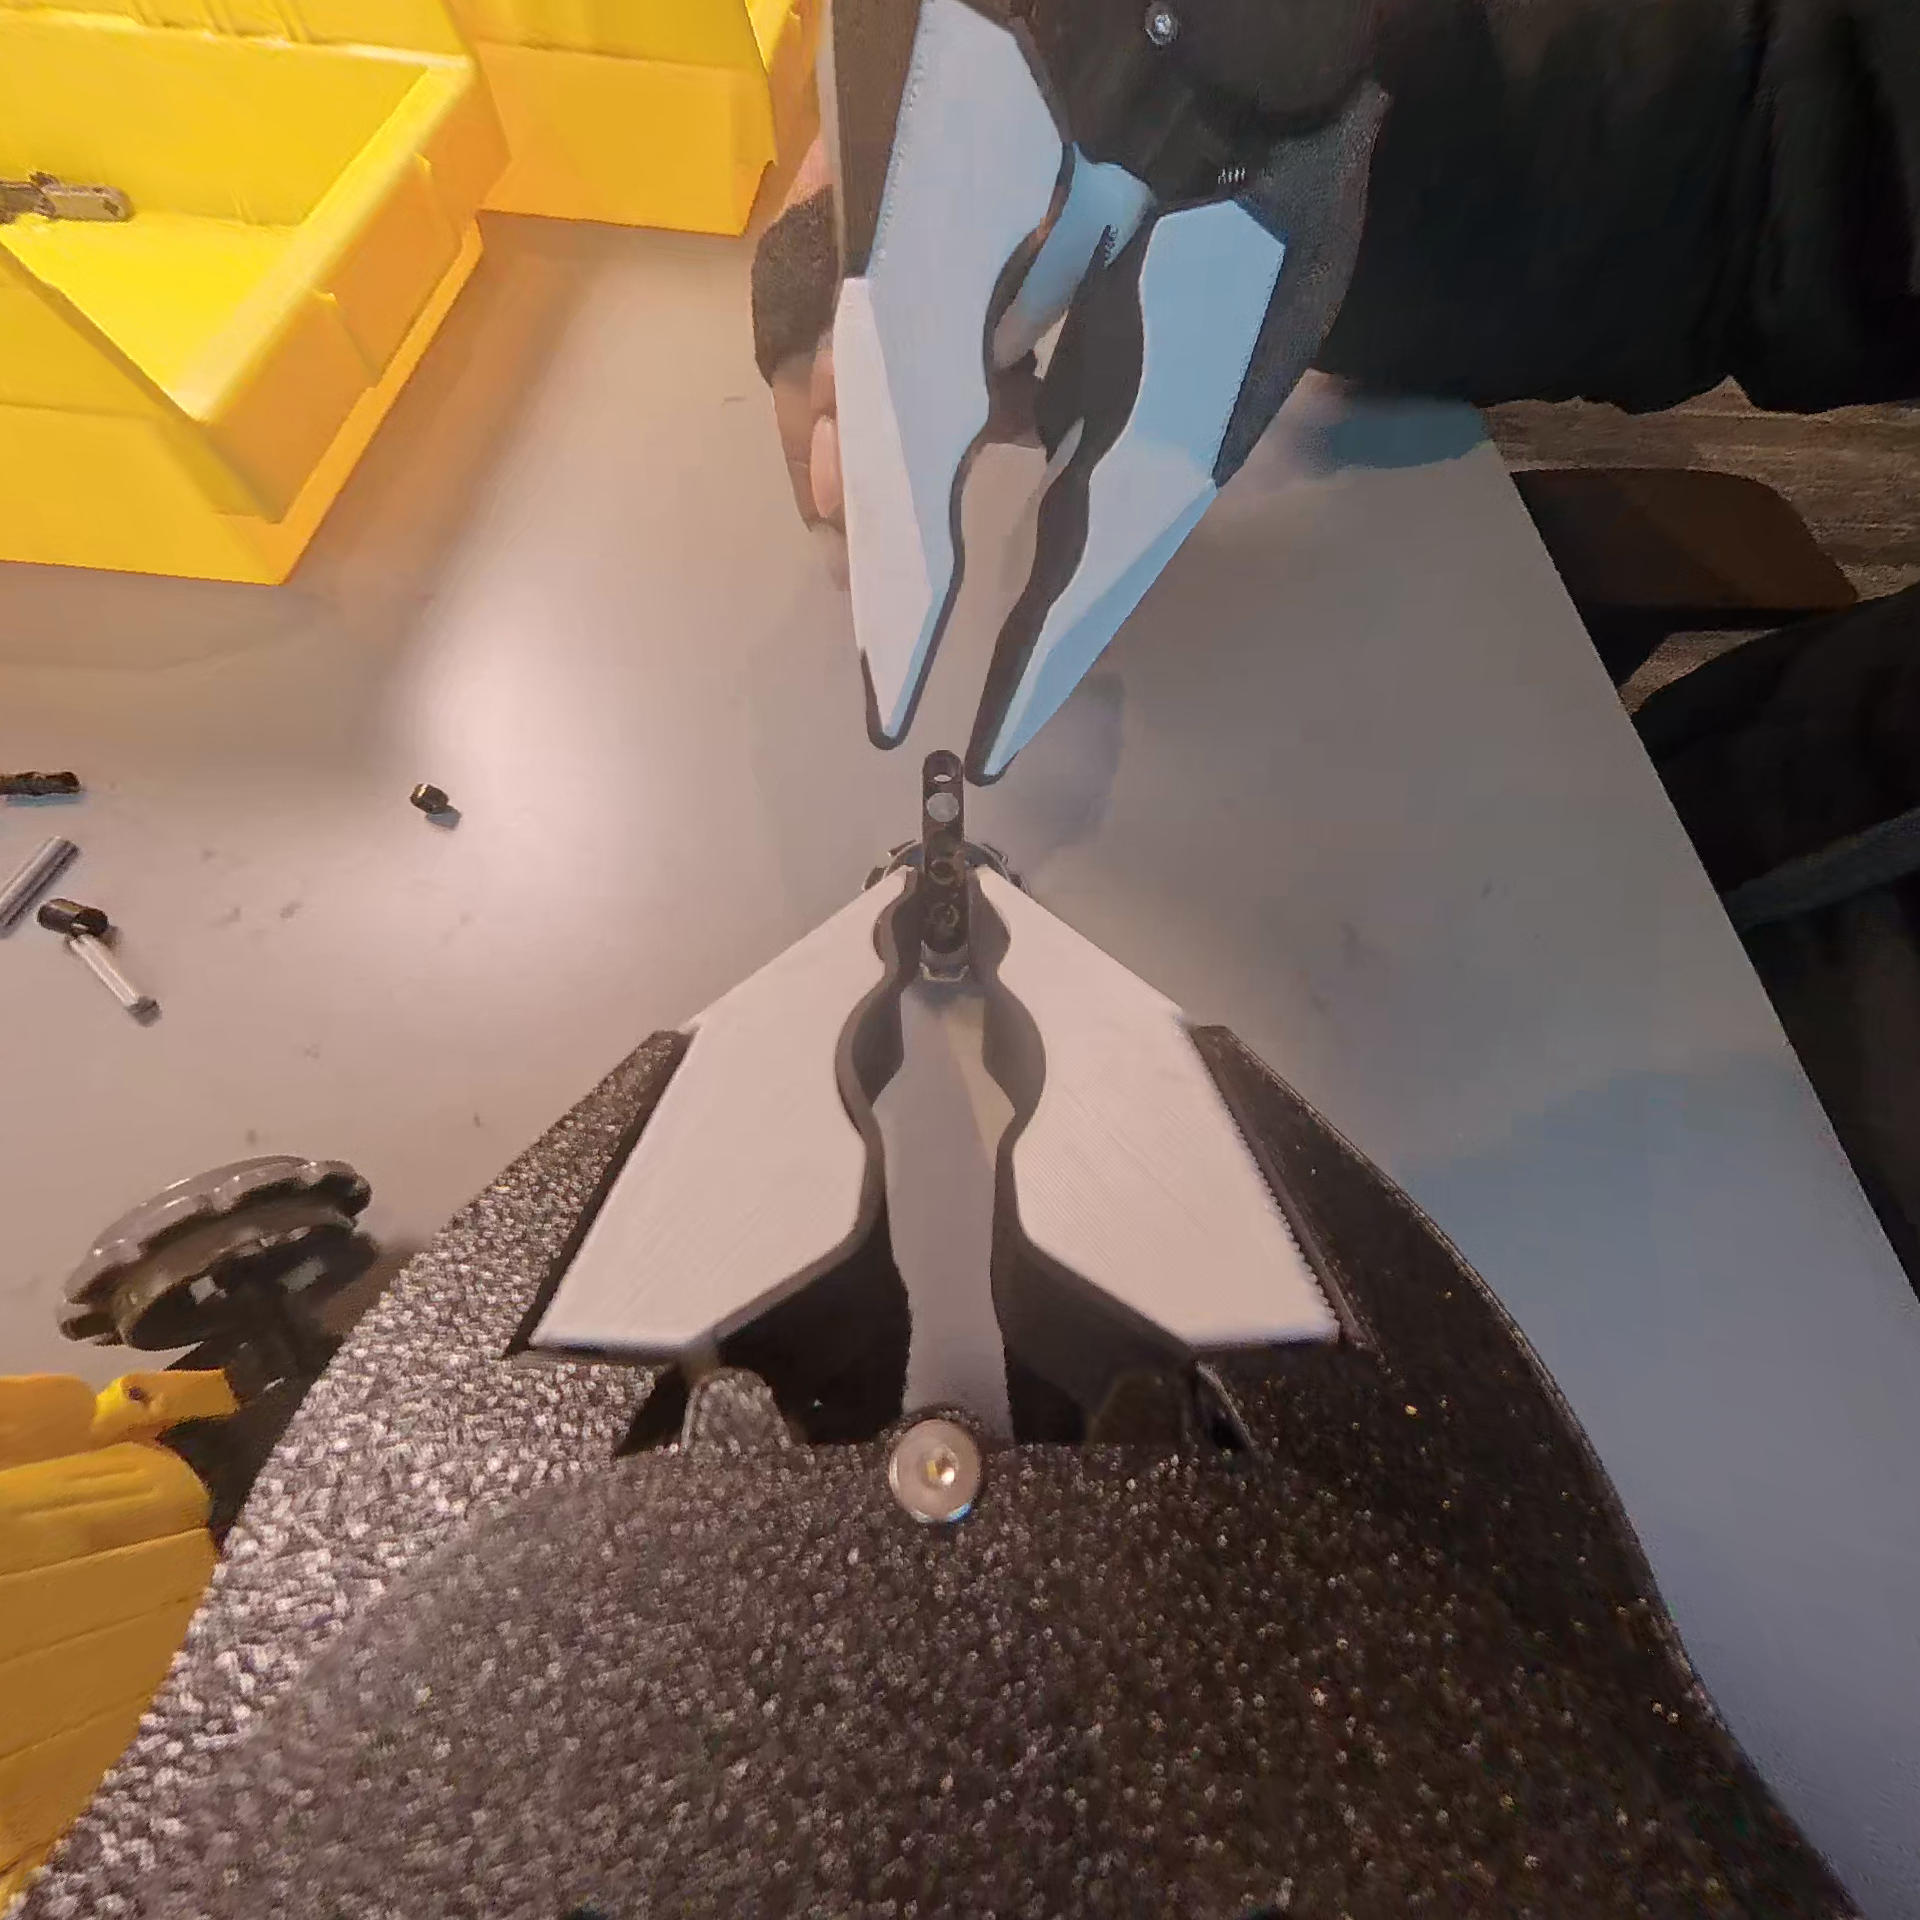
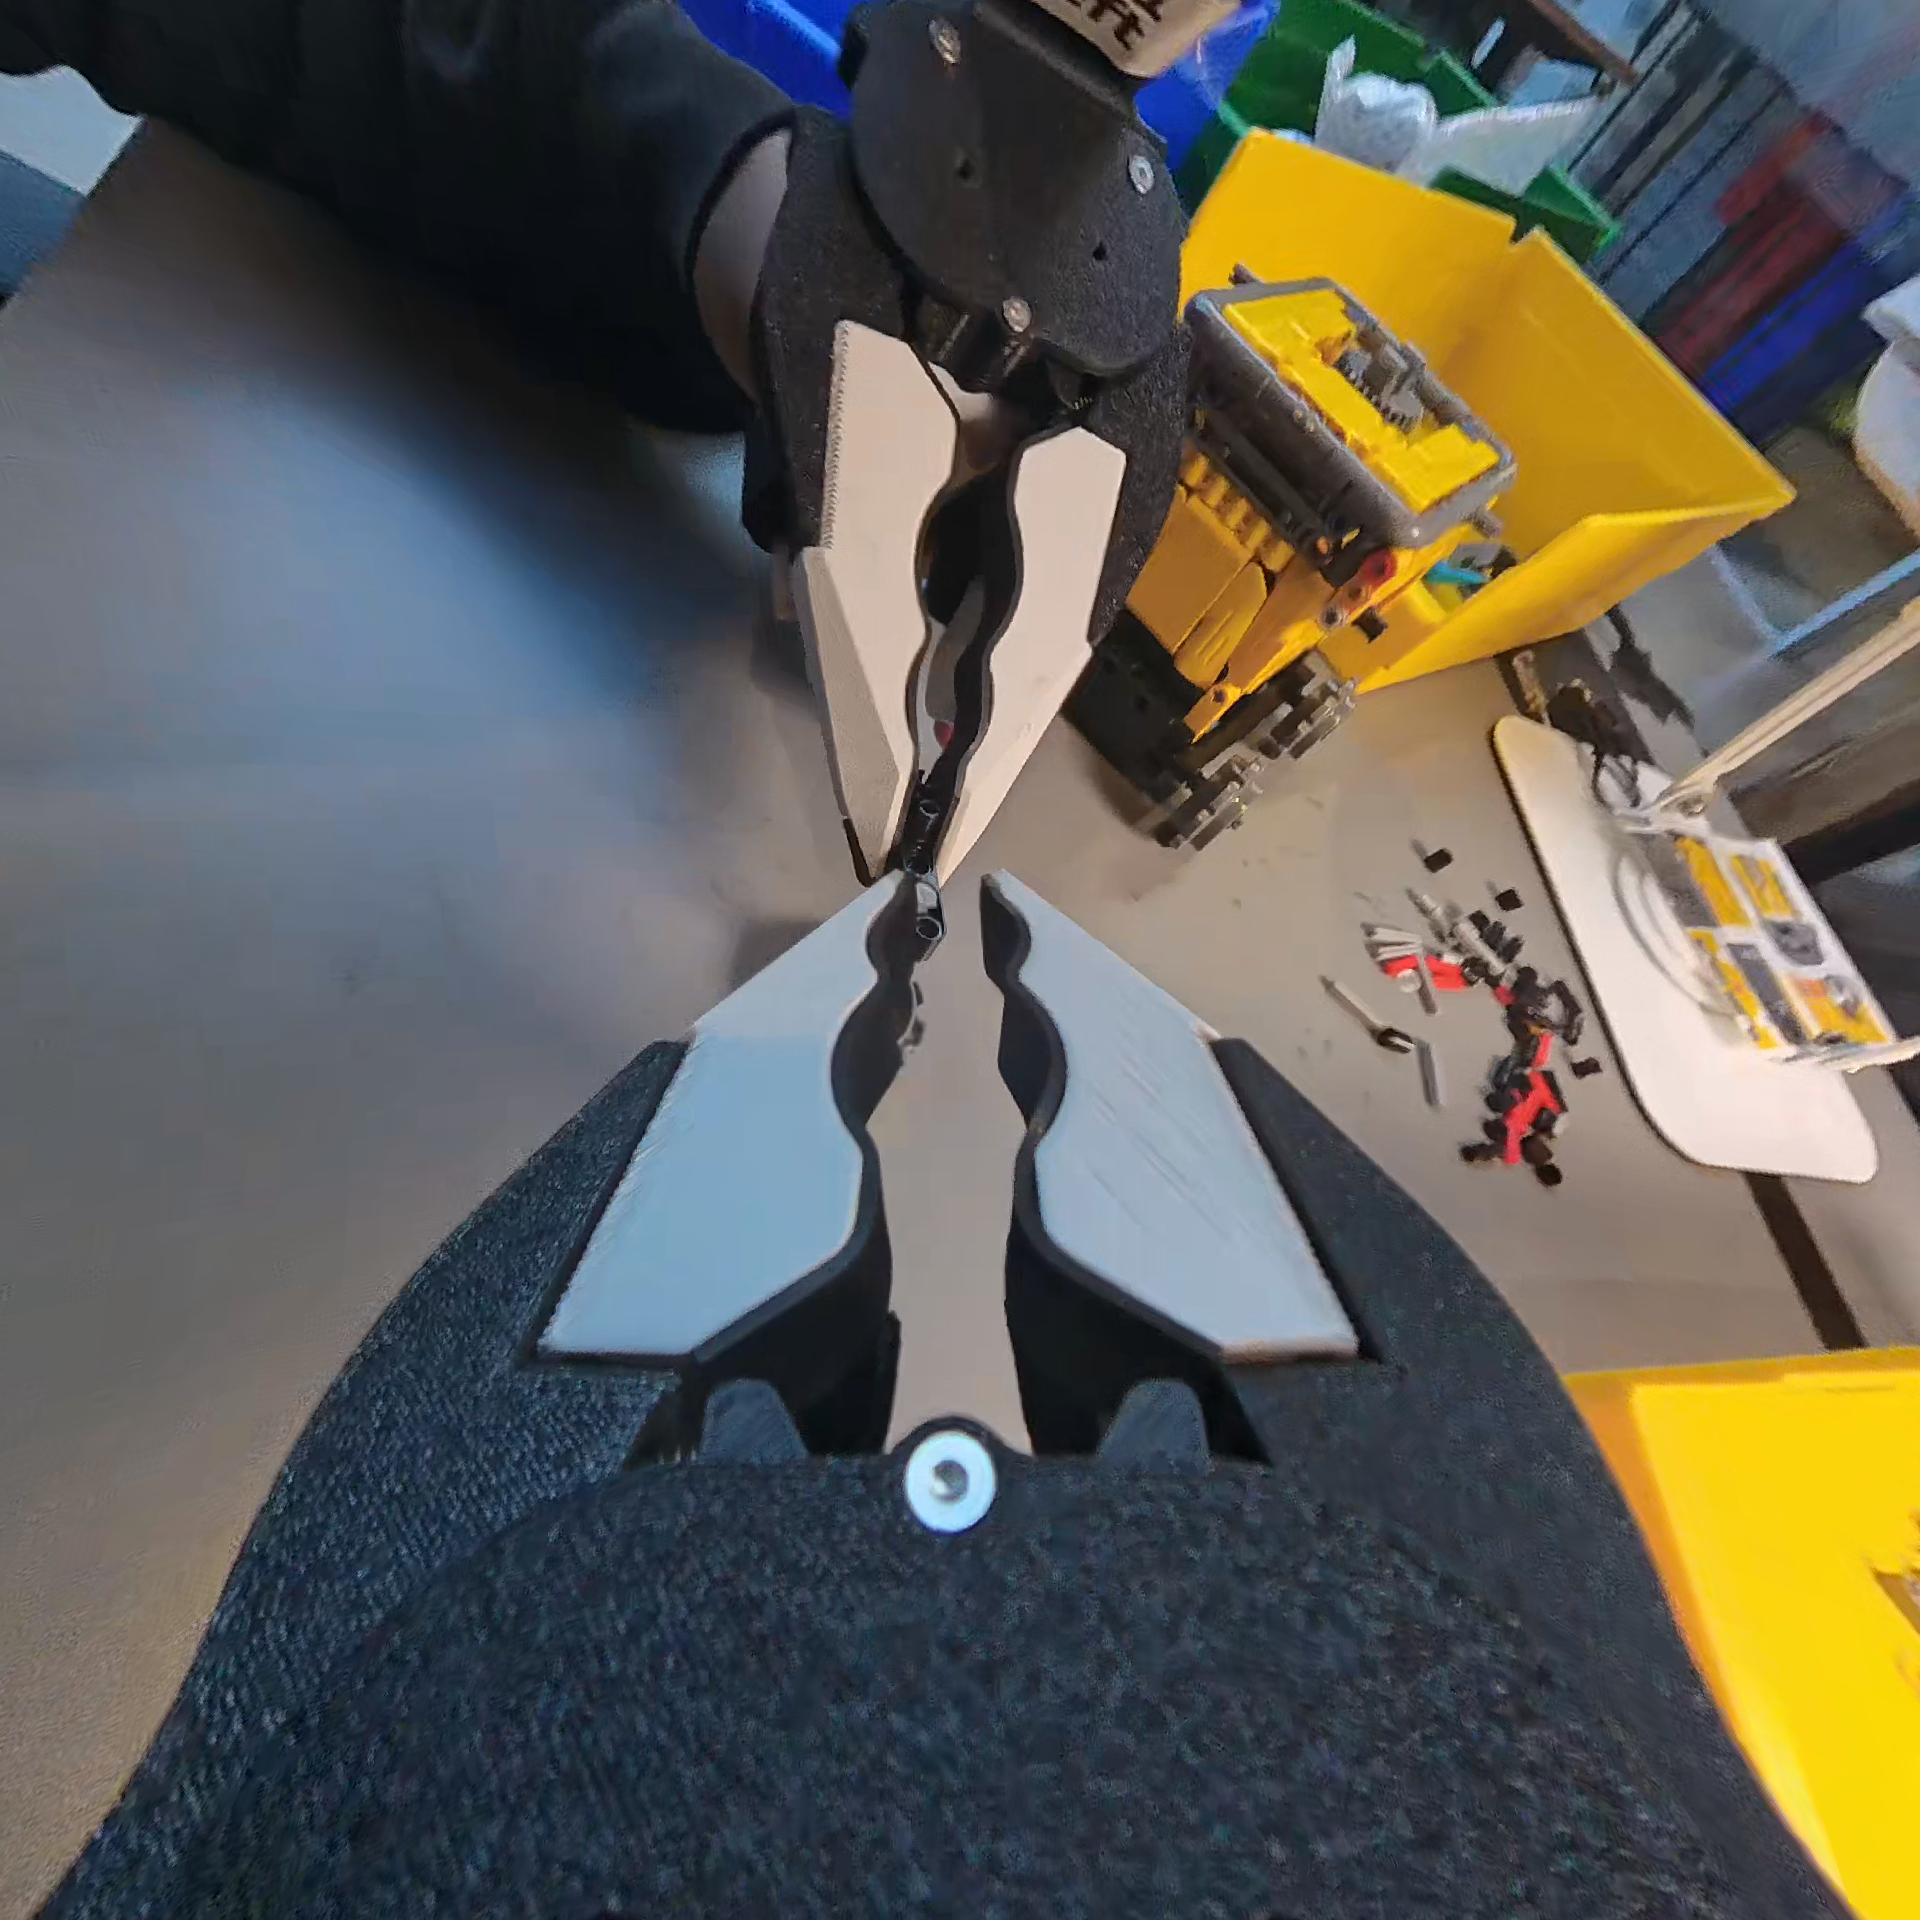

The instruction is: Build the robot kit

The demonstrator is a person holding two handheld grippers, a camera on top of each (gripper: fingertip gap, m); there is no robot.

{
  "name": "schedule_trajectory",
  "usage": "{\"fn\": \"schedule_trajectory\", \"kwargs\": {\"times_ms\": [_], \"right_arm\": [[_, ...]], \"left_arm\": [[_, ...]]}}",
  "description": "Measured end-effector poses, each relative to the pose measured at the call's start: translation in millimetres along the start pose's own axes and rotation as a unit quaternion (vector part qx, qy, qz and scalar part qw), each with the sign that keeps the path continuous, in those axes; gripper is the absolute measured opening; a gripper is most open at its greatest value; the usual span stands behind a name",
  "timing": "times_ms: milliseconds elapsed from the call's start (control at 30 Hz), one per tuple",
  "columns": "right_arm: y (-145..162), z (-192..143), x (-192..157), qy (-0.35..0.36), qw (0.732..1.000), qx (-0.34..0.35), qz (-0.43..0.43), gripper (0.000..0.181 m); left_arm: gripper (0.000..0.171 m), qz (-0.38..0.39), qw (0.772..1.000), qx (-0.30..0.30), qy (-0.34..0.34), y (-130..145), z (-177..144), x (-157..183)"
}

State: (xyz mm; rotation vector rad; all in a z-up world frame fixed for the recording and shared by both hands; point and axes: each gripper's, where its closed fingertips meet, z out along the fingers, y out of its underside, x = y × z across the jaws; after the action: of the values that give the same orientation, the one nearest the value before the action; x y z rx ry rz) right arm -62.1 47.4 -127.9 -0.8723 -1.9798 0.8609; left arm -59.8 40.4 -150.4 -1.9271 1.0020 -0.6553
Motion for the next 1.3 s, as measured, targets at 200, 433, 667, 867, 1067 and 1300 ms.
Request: {"fn": "schedule_trajectory", "kwargs": {"times_ms": [200, 433, 667, 867, 1067, 1300], "right_arm": [[-3.2, -0.6, -3.6, 0.015, 0.997, 0.011, -0.074, 0.009], [6.7, 4.9, -5.6, 0.033, 0.992, -0.022, -0.117, 0.006], [12.9, 3.9, -6.4, 0.028, 0.993, -0.031, -0.112, 0.005], [15.2, 4.4, -8.4, 0.020, 0.993, -0.032, -0.107, 0.004], [16.8, 5.0, -10.3, 0.018, 0.992, -0.040, -0.116, 0.003], [17.6, 4.5, -11.3, 0.019, 0.991, -0.048, -0.125, 0.002]], "left_arm": [[0.005, -0.006, 1.000, 0.005, 0.002, -4.4, -0.7, -2.6], [0.005, -0.011, 1.000, 0.005, 0.001, -4.3, 0.2, -1.7], [0.005, -0.020, 1.000, 0.003, 0.002, -3.2, 4.8, -2.7], [0.005, -0.030, 0.999, 0.009, 0.010, -1.0, 7.2, -2.1], [0.005, -0.028, 1.000, 0.004, 0.010, 1.1, 8.9, -1.6], [0.005, -0.024, 1.000, 0.001, 0.011, 1.5, 10.6, -1.1]]}}
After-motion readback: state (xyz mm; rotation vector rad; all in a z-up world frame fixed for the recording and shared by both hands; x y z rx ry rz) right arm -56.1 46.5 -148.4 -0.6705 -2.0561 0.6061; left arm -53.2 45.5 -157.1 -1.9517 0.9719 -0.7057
